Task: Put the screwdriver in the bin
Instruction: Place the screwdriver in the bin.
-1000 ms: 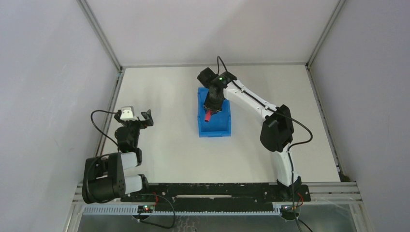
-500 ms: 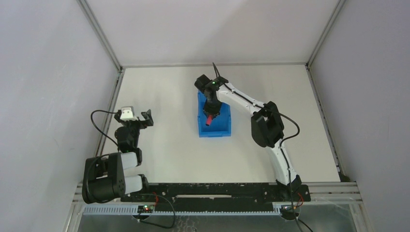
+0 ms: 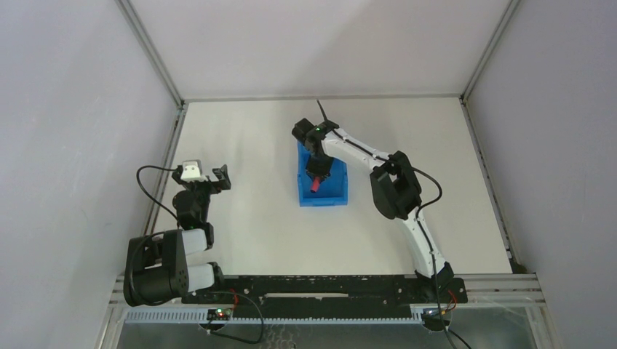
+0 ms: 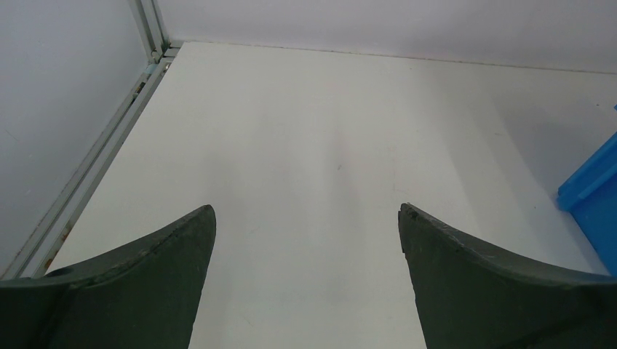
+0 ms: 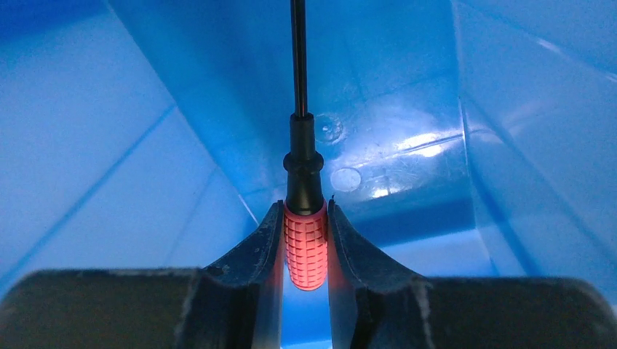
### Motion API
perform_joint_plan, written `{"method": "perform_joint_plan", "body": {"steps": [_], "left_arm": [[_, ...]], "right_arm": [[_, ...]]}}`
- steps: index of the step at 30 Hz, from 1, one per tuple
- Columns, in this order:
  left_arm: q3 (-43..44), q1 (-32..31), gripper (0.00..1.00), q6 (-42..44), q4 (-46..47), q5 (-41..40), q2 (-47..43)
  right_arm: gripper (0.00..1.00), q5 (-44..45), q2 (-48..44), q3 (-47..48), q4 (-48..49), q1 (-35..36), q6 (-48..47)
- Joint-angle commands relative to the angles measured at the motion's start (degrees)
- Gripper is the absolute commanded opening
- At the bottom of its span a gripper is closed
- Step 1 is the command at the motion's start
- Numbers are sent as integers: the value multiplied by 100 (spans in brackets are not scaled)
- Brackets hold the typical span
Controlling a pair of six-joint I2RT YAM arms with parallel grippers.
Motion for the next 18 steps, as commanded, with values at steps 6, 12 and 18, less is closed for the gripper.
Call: {"method": "perform_joint_plan", "body": {"steps": [6,12,18], "left_arm": [[-95,18,100,91,259,40,-31],[-100,20,100,91,255,48,-35],[-100,20,100,91,257,48,-30]], "right_arm": [[22,134,81,-289,324,-61,154],[25,177,108,-435,312,-61,164],[40,139,89,-465,282,-69,105]]}}
